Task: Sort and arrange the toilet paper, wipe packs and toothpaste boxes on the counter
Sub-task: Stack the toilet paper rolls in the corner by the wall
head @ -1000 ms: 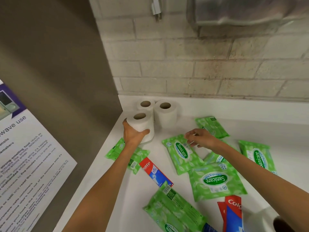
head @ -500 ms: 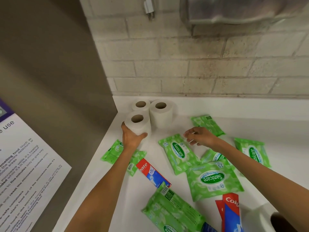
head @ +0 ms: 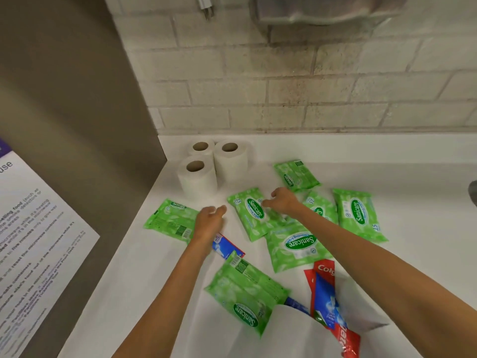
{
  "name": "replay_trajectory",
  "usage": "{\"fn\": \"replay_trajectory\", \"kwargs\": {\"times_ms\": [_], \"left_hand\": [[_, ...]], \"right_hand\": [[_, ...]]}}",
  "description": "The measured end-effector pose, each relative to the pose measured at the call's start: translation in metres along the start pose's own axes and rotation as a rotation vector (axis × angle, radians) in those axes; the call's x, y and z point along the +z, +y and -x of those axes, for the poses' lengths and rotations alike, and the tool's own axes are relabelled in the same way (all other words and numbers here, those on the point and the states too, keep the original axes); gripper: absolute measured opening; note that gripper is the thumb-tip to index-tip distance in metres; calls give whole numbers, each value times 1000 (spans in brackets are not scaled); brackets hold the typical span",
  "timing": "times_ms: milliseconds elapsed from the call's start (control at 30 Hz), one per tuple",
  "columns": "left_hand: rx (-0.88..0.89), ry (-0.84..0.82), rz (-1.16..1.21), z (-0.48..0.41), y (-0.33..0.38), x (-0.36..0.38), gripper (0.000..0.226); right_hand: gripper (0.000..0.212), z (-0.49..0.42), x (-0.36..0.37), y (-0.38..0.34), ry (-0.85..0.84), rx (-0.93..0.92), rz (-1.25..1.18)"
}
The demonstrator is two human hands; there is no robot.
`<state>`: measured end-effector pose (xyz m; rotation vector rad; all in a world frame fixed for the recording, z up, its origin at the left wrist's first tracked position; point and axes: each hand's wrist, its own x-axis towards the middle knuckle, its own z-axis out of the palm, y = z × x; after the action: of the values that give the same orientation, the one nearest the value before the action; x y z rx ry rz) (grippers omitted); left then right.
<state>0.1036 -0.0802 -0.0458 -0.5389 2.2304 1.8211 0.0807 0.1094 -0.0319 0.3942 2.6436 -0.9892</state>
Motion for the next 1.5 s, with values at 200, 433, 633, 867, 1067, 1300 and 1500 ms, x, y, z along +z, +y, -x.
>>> {"fn": "replay_trajectory", "kwargs": {"times_ms": [200, 433, 633, 867, 1067, 1300, 1500], "left_hand": [[-138, -155, 59, 13, 4, 48, 20], [-115, -128, -16, 2, 6, 54, 18], [3, -221, -61, 15, 31, 77, 23], [-13, -439, -176, 48, 38, 126, 23], [37, -484, -327, 63, 38, 138, 28], [341, -579, -594, 94, 51, 94, 31], [267, -657, -821, 148, 30, 40, 77]], "right_hand": [[43, 1, 4, -6, -20, 67, -77], [35, 0, -2, -2, -86, 166, -247], [30, 13, -40, 18, -53, 119, -312], [26, 43, -81, 71, -30, 182, -76], [26, 56, -88, 91, -58, 227, 22], [36, 75, -109, 92, 36, 117, -112], [33, 109, -96, 87, 53, -38, -197]]}}
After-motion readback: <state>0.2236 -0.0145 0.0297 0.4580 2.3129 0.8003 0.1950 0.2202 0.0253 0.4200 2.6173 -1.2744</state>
